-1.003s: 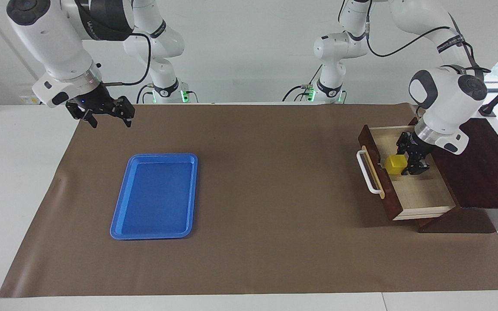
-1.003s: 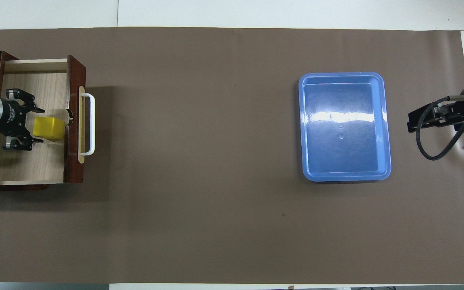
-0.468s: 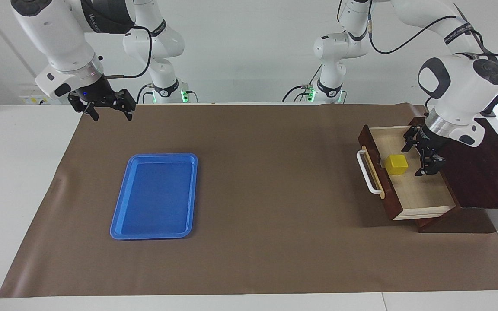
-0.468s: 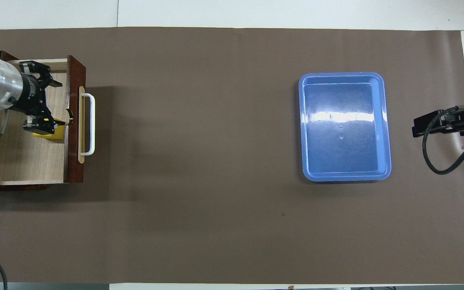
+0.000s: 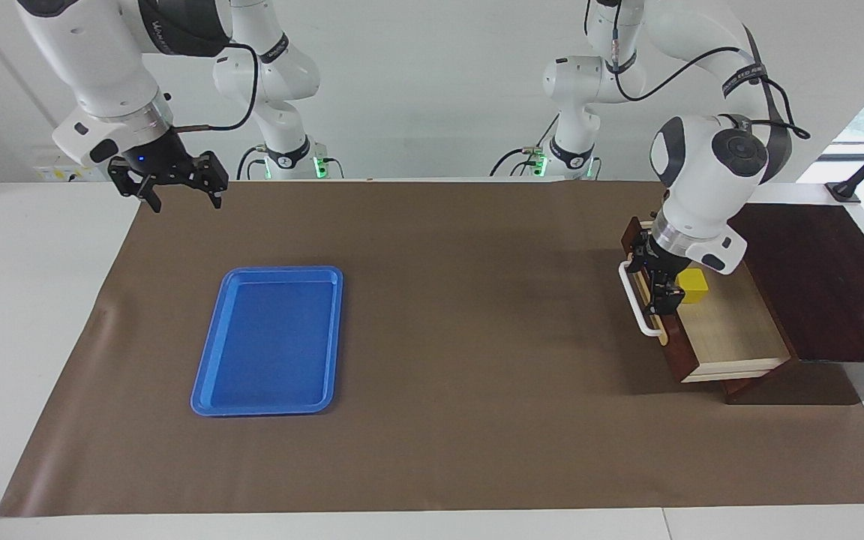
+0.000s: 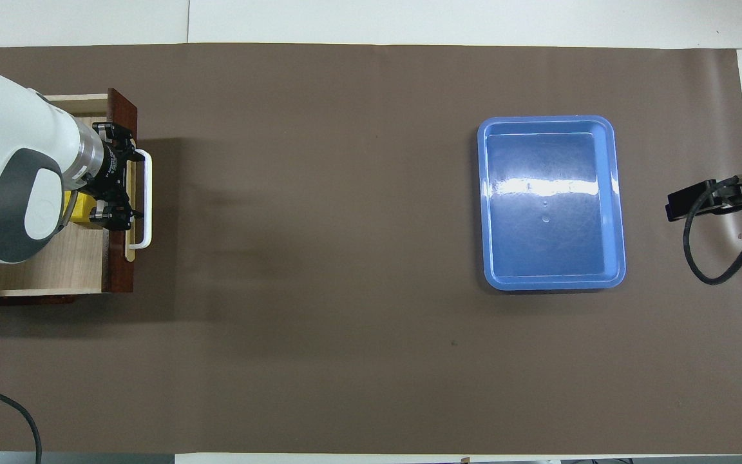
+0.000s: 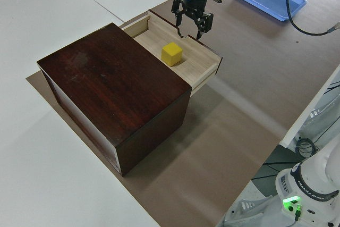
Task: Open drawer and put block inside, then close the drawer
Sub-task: 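Push the drawer front closed with the left gripper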
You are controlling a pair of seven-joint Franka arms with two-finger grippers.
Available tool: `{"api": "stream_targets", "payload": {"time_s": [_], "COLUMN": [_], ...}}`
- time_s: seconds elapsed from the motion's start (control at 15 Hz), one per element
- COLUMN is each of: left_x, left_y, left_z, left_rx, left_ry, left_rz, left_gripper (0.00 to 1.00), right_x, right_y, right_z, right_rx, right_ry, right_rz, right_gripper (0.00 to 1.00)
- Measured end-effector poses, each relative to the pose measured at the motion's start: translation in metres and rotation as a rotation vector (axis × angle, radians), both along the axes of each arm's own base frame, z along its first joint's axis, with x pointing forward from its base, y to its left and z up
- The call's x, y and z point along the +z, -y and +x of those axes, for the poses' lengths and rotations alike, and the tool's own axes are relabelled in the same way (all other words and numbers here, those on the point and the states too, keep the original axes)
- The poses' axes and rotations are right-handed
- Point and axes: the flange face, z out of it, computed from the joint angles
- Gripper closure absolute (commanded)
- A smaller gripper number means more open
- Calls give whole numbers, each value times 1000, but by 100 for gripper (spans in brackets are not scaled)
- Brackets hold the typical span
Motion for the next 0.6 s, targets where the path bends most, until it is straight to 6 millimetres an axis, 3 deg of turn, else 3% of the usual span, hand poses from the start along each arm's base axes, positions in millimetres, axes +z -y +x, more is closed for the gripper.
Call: {"api": "stream_targets", "payload": {"time_s": [0.4, 0.6], "left_x": [3, 9], "left_y": [-34, -66], "left_z": [5, 9], "left_rx": [-13, -23], "left_ry": [12, 26], "left_rz": [8, 25], "left_gripper": [0, 0], "right_x": [-3, -3], "right_y": [0, 0], "right_z": [0, 0], "right_rx": [-7, -35], "right_ry": [-5, -6], "right_rz": [0, -2], "right_gripper": [0, 0]}}
